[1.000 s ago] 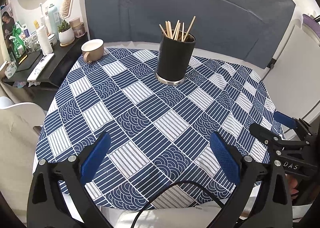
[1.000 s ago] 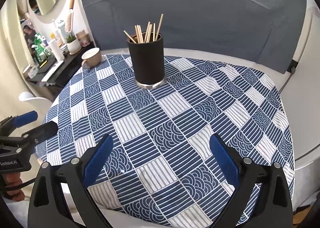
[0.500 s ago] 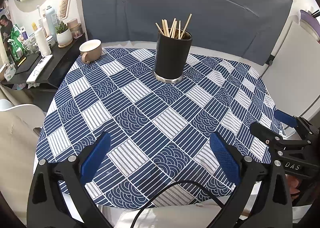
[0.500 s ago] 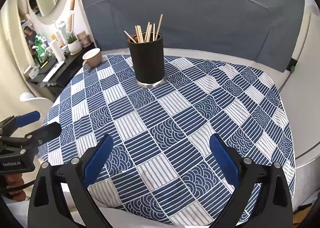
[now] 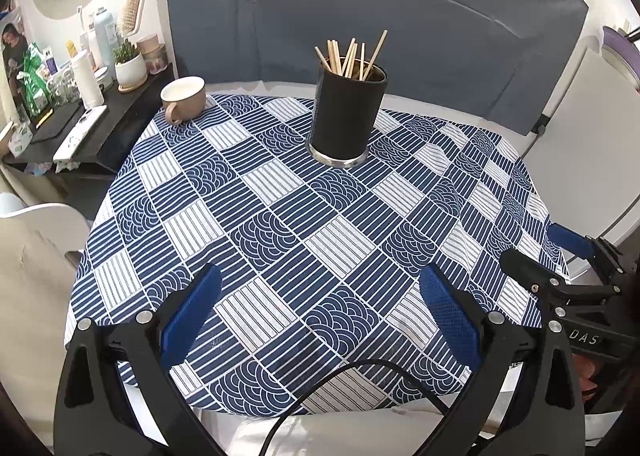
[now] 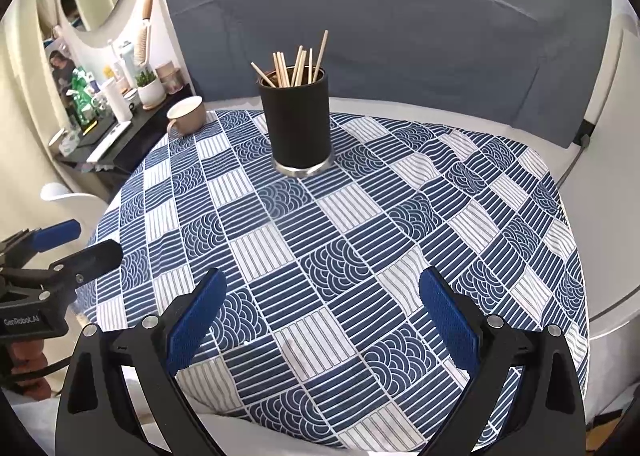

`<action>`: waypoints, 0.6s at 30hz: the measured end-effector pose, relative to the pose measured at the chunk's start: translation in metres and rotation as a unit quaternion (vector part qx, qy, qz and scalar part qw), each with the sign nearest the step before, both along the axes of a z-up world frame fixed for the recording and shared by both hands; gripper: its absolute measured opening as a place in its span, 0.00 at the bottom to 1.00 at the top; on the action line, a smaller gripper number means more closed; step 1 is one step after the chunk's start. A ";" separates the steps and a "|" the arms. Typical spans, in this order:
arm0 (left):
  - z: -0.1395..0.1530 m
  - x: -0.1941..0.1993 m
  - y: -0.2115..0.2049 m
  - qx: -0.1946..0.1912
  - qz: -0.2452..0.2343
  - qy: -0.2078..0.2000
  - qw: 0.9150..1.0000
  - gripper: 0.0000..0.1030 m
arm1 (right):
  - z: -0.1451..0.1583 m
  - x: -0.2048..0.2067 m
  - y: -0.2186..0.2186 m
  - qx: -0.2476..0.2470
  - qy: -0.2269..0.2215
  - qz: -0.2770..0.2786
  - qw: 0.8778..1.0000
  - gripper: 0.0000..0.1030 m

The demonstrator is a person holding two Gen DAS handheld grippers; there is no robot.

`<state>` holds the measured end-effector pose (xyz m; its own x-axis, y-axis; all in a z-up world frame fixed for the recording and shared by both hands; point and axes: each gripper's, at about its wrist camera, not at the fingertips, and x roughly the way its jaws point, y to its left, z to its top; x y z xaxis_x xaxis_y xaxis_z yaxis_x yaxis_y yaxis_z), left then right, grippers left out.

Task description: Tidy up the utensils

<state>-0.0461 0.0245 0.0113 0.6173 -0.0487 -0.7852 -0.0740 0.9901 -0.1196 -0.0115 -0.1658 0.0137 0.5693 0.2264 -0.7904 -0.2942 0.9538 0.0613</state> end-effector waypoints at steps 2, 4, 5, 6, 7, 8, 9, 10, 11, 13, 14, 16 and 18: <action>0.000 -0.001 0.001 -0.001 0.003 -0.001 1.000 0.94 | -0.001 0.001 0.000 -0.002 0.004 0.002 1.000 0.90; 0.000 -0.001 0.000 0.001 0.005 -0.002 1.000 0.94 | 0.000 0.000 0.002 -0.007 -0.001 0.002 1.000 0.90; -0.001 -0.002 -0.001 0.002 0.005 -0.002 1.000 0.94 | 0.000 0.000 0.003 -0.009 -0.002 0.003 1.000 0.90; -0.001 -0.002 -0.001 0.003 0.005 -0.002 1.000 0.94 | 0.001 -0.001 0.004 -0.011 -0.005 0.004 1.000 0.90; -0.001 -0.002 -0.001 0.003 0.005 -0.002 1.000 0.94 | 0.001 -0.002 0.005 -0.012 -0.007 0.006 1.000 0.90; -0.002 -0.002 -0.001 0.003 0.005 -0.001 1.000 0.94 | 0.001 -0.003 0.006 -0.014 -0.008 0.008 1.000 0.90; -0.002 -0.002 -0.001 0.002 0.005 -0.001 1.000 0.94 | 0.001 -0.003 0.007 -0.015 -0.010 0.010 1.000 0.90; -0.002 -0.002 -0.001 0.002 0.005 -0.001 1.000 0.94 | 0.002 -0.003 0.007 -0.016 -0.012 0.011 1.000 0.90; -0.002 -0.002 -0.001 0.003 0.005 -0.001 1.000 0.94 | 0.002 -0.004 0.007 -0.018 -0.015 0.011 1.000 0.90; -0.002 -0.003 -0.001 0.004 0.007 -0.001 1.000 0.94 | 0.004 -0.005 0.007 -0.018 -0.019 0.012 1.000 0.90; -0.002 -0.004 -0.001 0.003 0.007 -0.002 1.000 0.94 | 0.004 -0.005 0.007 -0.017 -0.020 0.012 1.000 0.90; -0.001 -0.004 -0.001 0.005 0.004 -0.004 1.000 0.94 | 0.004 -0.003 0.006 -0.012 -0.017 0.014 1.000 0.90; -0.001 -0.004 -0.001 0.004 0.004 -0.004 1.000 0.94 | 0.002 -0.002 0.005 -0.008 -0.012 0.014 1.000 0.90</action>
<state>-0.0500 0.0233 0.0107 0.6239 -0.0384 -0.7806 -0.0801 0.9904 -0.1127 -0.0131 -0.1607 0.0157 0.5813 0.2294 -0.7807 -0.3212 0.9462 0.0390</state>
